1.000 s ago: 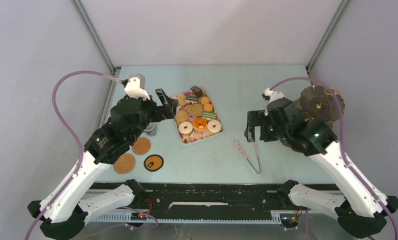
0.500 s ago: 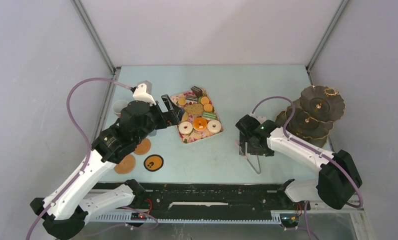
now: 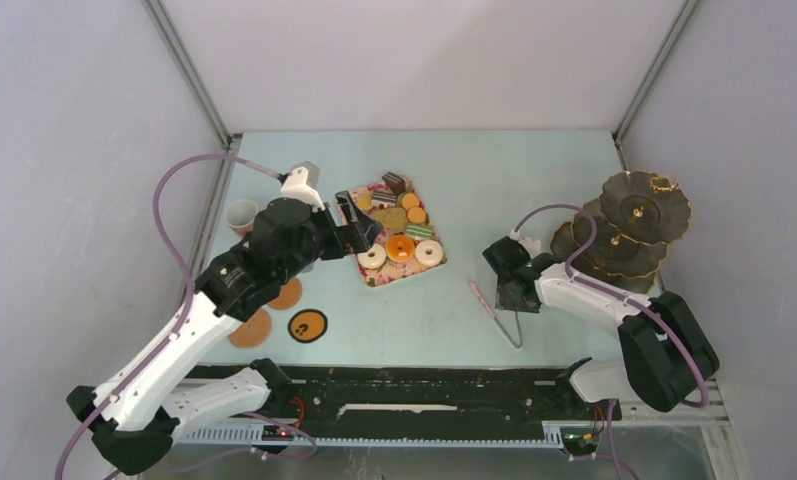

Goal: Serve the afternoon tea
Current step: Pick up the clamp from the center of the board.

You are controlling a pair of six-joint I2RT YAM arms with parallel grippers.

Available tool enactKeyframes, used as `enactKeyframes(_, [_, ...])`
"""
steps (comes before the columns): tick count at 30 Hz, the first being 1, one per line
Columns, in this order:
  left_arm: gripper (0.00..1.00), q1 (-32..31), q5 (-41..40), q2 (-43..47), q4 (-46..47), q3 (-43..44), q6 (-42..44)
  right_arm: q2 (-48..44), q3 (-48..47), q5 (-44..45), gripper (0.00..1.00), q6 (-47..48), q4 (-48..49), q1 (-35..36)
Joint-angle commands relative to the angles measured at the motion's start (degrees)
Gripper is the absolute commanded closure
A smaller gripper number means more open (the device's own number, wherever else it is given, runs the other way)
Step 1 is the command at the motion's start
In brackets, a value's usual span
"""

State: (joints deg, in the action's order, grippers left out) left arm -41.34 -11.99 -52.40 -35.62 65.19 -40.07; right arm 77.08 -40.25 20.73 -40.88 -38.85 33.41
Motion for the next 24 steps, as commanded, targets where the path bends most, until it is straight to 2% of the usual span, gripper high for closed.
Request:
enactKeyframes(1, [0.04,-0.3,4.1,-2.7,2.2,1.0,-0.2,2.6,0.8,-2.1,0.55,3.6,7.8,-0.3])
enactKeyframes(6, [0.04,-0.2,6.1,-4.5,2.5,1.3,-0.5,4.9,0.8,-6.7,0.73,5.5,10.7,-0.8])
enactKeyframes(11, [0.04,0.0,7.5,-7.1,1.4,2.8,-1.0,4.7,0.7,-7.8,0.99,6.8,11.8,-0.7])
enactKeyframes(15, [0.04,0.6,9.0,-8.7,0.9,4.0,-1.1,1.3,-1.6,-9.5,1.00,8.9,9.0,-0.2])
enactKeyframes(17, [0.03,1.6,10.5,-8.6,1.9,3.3,-1.7,-2.4,-3.0,-13.1,1.00,10.3,7.6,0.1])
enactKeyframes(20, [0.00,3.9,16.2,-8.0,5.1,0.4,-4.1,-7.0,-4.7,-25.2,1.00,13.9,7.1,-0.4])
enactKeyframes(24, [0.00,6.4,21.5,-7.1,10.3,-4.4,-8.9,-7.5,-9.3,-38.6,1.00,12.3,3.2,-4.1])
